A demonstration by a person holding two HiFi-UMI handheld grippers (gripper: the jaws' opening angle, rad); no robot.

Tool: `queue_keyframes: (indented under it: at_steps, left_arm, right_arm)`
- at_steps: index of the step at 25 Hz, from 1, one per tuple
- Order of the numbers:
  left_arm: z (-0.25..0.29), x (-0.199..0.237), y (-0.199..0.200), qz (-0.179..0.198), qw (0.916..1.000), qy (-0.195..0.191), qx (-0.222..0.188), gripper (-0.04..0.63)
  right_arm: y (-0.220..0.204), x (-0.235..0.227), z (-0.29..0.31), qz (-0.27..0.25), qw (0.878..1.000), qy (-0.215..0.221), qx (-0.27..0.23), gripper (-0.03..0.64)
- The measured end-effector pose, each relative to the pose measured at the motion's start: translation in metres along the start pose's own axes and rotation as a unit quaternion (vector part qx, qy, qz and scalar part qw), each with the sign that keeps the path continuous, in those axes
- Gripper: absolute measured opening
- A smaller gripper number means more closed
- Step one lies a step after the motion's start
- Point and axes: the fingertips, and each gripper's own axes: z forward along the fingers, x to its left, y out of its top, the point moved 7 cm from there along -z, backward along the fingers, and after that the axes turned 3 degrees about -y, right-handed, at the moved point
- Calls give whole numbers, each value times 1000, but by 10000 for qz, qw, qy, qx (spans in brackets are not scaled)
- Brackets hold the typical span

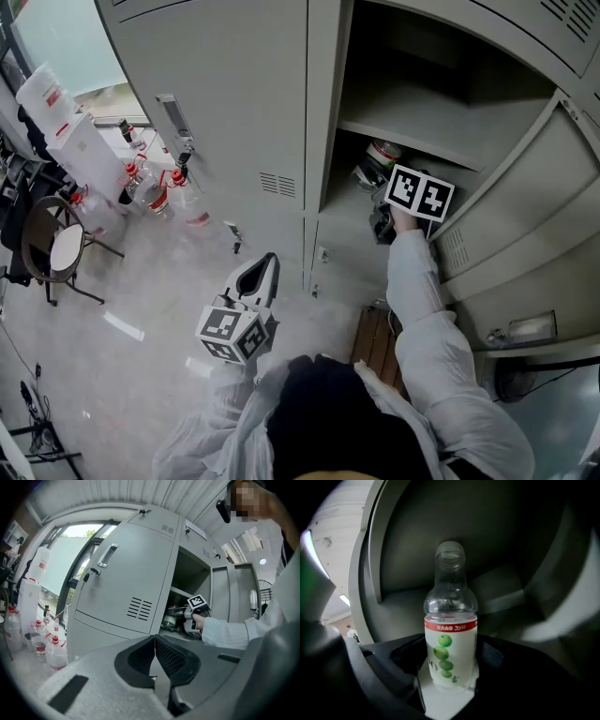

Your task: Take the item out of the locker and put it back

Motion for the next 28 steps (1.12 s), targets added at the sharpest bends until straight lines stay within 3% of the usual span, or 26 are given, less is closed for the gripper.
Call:
queue_keyframes:
  at_steps: [4,9,19,28]
  left_arm:
    - [-7,5,5,13,9999,-137,19,8]
    - [-21,5,15,122,9990,-421,74,8]
    - [-49,14,21,138,9973,-689,224,8]
    - [-66,12,2,75,9941,-984,453,8]
  right_arm:
    - [-9,15,-10,628,9971,375,219,305]
    - [-24,29,-32,1014,9930,425,443,305]
    - [-71,72,-83,1328,9850,702,848,305]
    - [-106,105,-136,1010,9878,742,926,305]
